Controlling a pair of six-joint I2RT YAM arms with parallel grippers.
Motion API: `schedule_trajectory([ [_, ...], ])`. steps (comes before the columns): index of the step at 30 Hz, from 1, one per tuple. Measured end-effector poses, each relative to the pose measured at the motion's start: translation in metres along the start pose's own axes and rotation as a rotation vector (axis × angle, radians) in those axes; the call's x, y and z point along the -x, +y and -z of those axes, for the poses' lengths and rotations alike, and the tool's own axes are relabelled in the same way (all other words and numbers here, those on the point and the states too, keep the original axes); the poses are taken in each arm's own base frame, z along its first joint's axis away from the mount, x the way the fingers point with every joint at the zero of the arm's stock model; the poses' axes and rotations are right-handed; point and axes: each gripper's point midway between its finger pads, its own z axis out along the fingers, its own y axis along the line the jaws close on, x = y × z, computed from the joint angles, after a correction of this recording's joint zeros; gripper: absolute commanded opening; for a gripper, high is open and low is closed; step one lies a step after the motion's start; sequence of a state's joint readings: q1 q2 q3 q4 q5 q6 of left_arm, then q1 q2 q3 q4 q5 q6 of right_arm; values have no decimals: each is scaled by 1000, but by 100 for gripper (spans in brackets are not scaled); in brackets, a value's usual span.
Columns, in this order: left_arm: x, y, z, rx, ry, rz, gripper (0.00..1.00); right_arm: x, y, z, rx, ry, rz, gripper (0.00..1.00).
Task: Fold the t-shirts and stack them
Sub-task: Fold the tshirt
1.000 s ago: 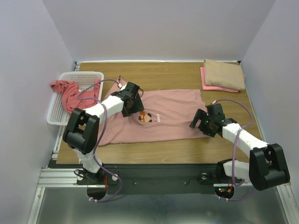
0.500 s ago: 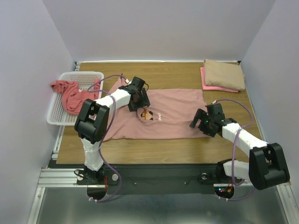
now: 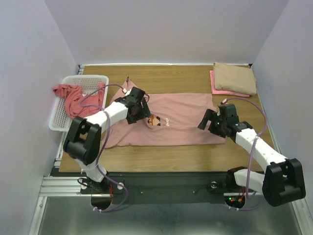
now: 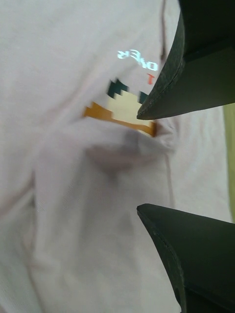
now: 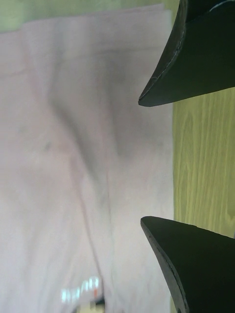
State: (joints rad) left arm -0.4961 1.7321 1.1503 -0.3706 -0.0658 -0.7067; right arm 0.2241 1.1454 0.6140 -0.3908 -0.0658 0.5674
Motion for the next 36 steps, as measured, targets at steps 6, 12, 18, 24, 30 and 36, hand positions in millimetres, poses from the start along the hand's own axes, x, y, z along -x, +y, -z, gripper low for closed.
schedule_trajectory([
  [6,15,18,58,-43,-139,71,87,29,85,24,259,-44,104,100],
  [12,10,83,55,28,-173,220,88,8,175,-7,385,70,202,91],
  [18,-34,135,28,116,-68,297,88,-10,248,-52,428,151,223,56],
  [24,-26,131,25,57,-68,336,88,-34,271,-95,404,212,204,56],
  [30,-22,130,24,37,-80,347,88,-43,276,-121,370,238,171,56],
  [36,-21,130,24,26,-91,347,88,-38,292,-134,379,232,142,47],
])
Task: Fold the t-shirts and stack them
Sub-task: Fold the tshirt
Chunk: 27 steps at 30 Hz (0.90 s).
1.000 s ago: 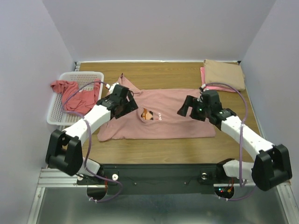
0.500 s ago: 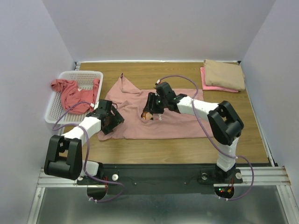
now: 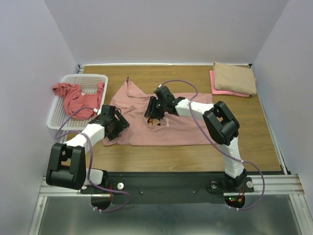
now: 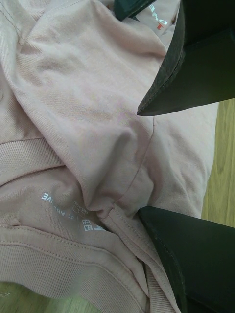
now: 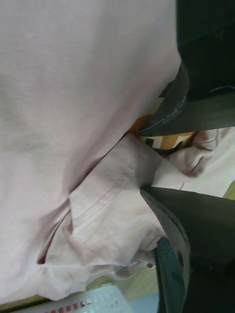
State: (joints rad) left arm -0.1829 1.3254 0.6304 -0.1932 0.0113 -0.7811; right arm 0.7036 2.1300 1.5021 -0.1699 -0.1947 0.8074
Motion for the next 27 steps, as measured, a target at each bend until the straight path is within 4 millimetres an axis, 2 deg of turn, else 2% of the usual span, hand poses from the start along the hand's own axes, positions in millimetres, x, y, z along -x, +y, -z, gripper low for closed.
schedule_trajectory([
  [2,0,0,0,-2,-2,0,88,0,2,-3,3,0,-3,37],
  [5,0,0,1,-3,-4,0,88,-2,2,-5,-2,4,-8,29],
  [9,0,0,2,-3,-5,0,88,-2,2,-6,-9,-3,-13,24],
  [12,0,1,2,-2,-9,1,88,-2,1,-6,-14,-7,-13,12],
  [16,0,2,2,1,-13,2,88,5,4,-6,-14,-28,8,8],
  [21,0,4,3,6,-16,2,88,20,7,-4,-24,-78,78,8],
  [27,0,4,3,8,-17,3,88,26,4,-2,-45,-97,164,9],
])
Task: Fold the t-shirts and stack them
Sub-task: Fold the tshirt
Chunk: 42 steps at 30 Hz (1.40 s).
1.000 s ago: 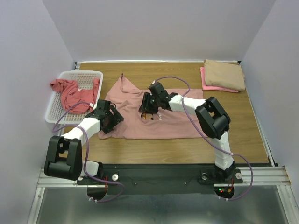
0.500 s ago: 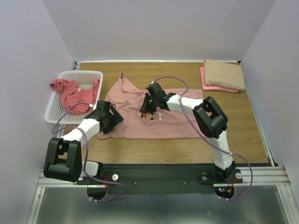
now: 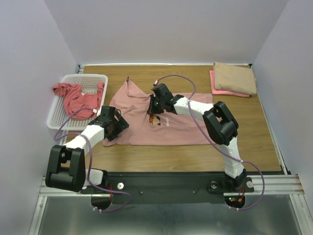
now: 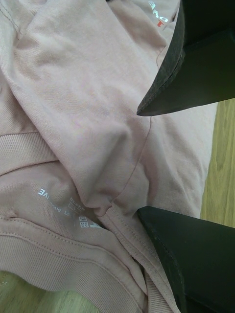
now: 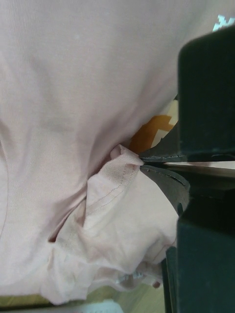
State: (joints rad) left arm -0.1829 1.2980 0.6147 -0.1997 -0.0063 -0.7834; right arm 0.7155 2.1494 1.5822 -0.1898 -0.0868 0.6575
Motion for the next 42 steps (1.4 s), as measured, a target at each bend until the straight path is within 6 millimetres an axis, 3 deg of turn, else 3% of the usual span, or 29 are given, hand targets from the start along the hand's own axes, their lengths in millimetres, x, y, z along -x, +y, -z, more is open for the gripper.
schedule_trajectory([
  [5,0,1,0,3,0,1,88,3,-18,0,-86,-24,40,35],
  [6,0,1,0,4,0,1,88,5,-23,1,-116,-30,54,58],
  [9,0,1,1,5,1,0,88,13,-28,4,-163,-49,83,73],
  [10,-1,2,1,8,2,-1,88,19,-27,7,-172,-62,96,91],
  [11,-1,3,2,11,4,-1,88,22,-26,8,-174,-69,102,100],
  [15,-6,7,9,24,20,-14,88,31,-27,35,-200,-109,120,100],
  [18,-6,1,20,15,18,-36,88,24,-37,76,-234,-134,107,100],
  [21,-1,-22,34,-32,-5,-75,88,14,-53,129,-259,-182,61,100],
  [23,3,-45,44,-85,-28,-99,88,3,-67,155,-267,-204,23,100],
  [27,5,-72,52,-146,-44,-117,88,-18,-126,200,-343,-247,-96,100],
  [29,1,-75,45,-136,-27,-125,88,-30,-162,208,-407,-240,-159,100],
  [32,-8,-71,23,-84,17,-133,88,-48,-199,209,-488,-195,-218,100],
  [35,-18,-66,7,-46,54,-140,88,-61,-213,204,-521,-149,-235,100],
  [42,-35,-68,-5,-42,85,-151,88,-81,-243,200,-583,-91,-285,100],
])
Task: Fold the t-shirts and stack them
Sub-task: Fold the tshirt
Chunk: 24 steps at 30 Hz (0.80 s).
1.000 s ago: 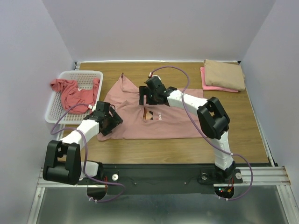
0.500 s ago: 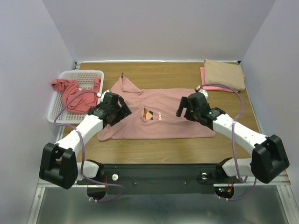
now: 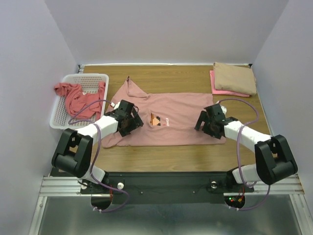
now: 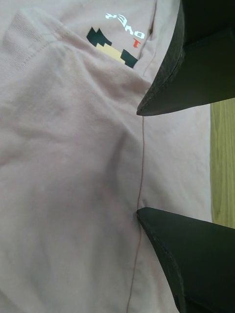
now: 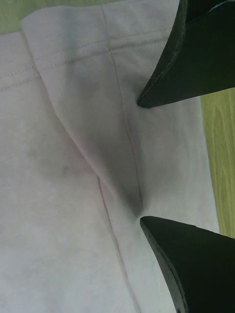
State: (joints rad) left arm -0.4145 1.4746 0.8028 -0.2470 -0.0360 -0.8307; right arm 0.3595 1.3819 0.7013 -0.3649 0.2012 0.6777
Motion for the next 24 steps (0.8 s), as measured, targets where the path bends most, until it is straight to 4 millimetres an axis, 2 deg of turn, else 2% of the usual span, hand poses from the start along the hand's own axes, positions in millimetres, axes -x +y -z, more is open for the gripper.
schedule_trajectory([
  [6,-17,-1,1,-30,-9,8,88,-1,-13,3,37,-41,-93,100],
  [11,-47,-3,14,-76,10,13,88,-7,-27,12,62,-67,-176,100],
  [15,-66,8,26,-47,51,18,88,-19,-36,23,66,-48,-191,100],
  [17,-68,13,30,-26,56,20,88,-25,-39,28,56,-21,-178,100],
  [20,-53,6,44,11,30,18,91,-20,-37,38,47,-6,-147,100],
  [21,-41,-4,51,8,4,13,91,-10,-32,43,58,-20,-136,100],
  [24,13,-51,72,-44,-113,9,93,23,-14,59,97,-79,-107,100],
])
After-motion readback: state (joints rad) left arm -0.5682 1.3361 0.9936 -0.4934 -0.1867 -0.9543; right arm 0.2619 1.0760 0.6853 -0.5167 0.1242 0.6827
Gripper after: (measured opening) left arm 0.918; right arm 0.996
